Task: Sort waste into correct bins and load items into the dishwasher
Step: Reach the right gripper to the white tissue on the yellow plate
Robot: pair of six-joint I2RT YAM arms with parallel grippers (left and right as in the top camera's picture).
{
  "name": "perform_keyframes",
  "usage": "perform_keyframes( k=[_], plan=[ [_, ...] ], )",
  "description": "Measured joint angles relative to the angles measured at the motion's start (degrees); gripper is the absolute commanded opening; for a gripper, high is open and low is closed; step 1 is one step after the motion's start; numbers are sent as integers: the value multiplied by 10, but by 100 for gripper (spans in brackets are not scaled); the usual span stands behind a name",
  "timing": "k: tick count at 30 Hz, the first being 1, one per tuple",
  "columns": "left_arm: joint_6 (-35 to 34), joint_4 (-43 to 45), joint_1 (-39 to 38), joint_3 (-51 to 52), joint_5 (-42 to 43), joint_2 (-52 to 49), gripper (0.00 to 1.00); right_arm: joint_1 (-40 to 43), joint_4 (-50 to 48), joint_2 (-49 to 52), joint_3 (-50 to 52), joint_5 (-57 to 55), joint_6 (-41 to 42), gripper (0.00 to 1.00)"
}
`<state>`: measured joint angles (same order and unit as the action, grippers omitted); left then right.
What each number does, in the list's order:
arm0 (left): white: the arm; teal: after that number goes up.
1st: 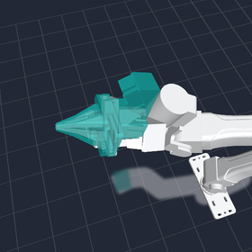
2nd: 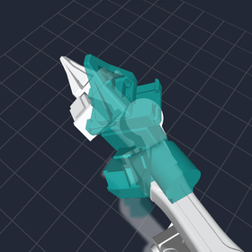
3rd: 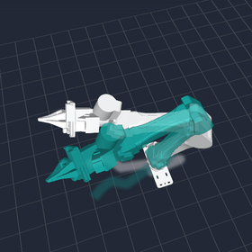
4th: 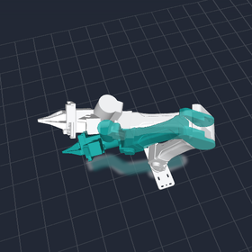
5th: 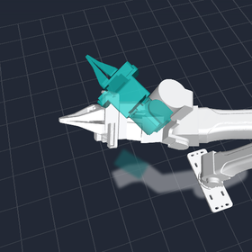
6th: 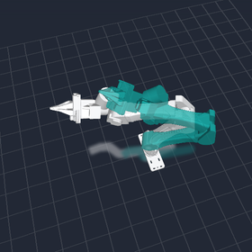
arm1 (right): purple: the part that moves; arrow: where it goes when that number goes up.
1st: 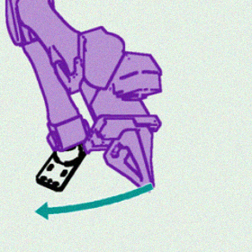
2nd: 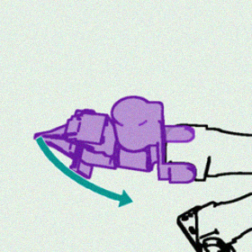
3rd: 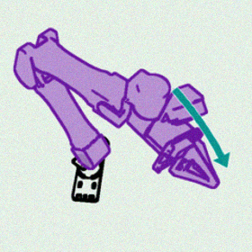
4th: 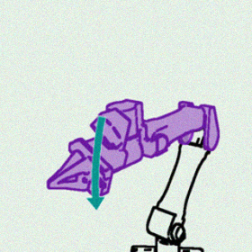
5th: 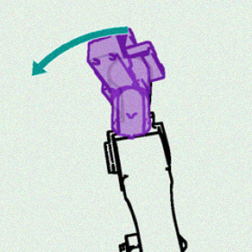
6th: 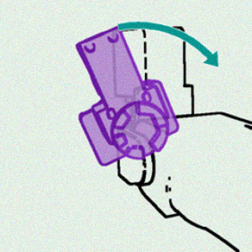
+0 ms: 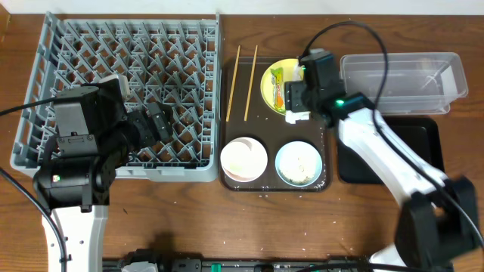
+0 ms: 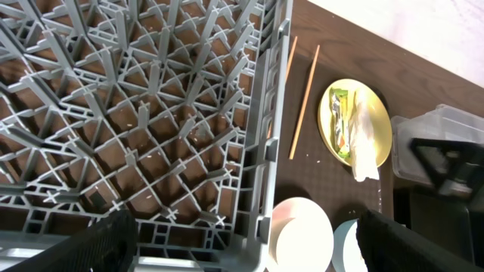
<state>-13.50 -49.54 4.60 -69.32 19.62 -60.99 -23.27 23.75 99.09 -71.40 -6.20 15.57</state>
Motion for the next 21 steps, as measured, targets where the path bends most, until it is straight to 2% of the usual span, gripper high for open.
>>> perform_keyframes(
  k=[3,5,11,14,16,17,21],
  plan=[
    [0,0,0,0,0,0,93,-1,-26,45,0,42,-1,69],
    [0,1,0,0,0,0,93,0,-46,54,0,31,-1,66],
    [0,1,0,0,0,0,93,5,-101,131,0,-18,-3,45],
    [0,1,0,0,0,0,93,9,-125,165,0,-32,-2,23],
    [0,0,0,0,0,0,93,13,-131,178,0,-39,0,14],
    [0,0,0,0,0,0,93,15,-131,178,0,-41,0,2],
    [0,0,0,0,0,0,93,20,-118,178,0,-42,4,1]
  ],
)
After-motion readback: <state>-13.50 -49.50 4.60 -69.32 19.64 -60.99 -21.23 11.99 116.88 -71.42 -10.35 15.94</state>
